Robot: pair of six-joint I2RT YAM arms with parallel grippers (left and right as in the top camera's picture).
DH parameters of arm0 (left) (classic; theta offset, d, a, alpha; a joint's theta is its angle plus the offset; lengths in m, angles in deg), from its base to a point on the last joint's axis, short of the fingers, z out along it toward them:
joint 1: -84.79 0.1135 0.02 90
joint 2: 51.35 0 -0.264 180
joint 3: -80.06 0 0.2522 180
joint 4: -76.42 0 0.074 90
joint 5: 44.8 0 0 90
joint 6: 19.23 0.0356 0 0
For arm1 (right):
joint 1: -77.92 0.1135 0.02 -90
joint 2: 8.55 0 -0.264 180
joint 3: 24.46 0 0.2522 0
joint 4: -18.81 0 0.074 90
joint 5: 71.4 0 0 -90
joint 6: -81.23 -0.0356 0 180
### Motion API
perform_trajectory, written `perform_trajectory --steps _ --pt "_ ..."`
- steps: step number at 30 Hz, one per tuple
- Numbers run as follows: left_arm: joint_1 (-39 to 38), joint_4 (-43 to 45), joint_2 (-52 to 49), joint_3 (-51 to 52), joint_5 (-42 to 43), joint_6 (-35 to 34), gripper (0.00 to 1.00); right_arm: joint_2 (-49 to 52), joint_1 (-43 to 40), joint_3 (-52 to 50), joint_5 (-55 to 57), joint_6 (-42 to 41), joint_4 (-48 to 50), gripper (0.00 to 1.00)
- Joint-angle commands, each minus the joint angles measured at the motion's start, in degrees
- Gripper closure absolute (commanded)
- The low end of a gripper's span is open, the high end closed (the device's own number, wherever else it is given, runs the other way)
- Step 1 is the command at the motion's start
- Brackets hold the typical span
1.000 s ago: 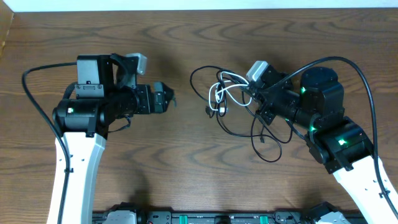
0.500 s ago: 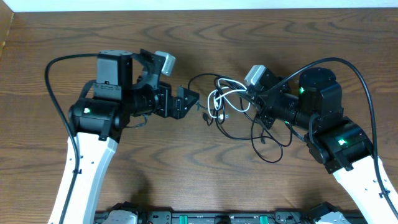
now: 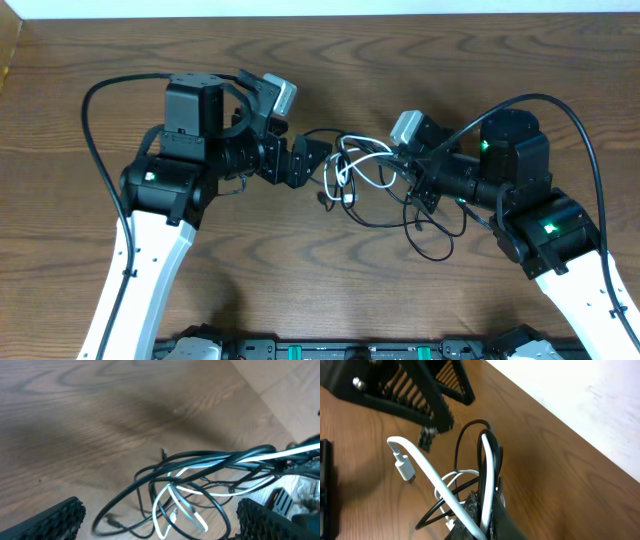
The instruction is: Untangle cables
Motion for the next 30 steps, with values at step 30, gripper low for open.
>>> perform_trajectory --steps 30 --pt "-12.24 1.49 -0.50 -0.02 -17.40 18.36 0.02 0.00 -0.09 0.26 -7.58 -0.28 -3.26 0.99"
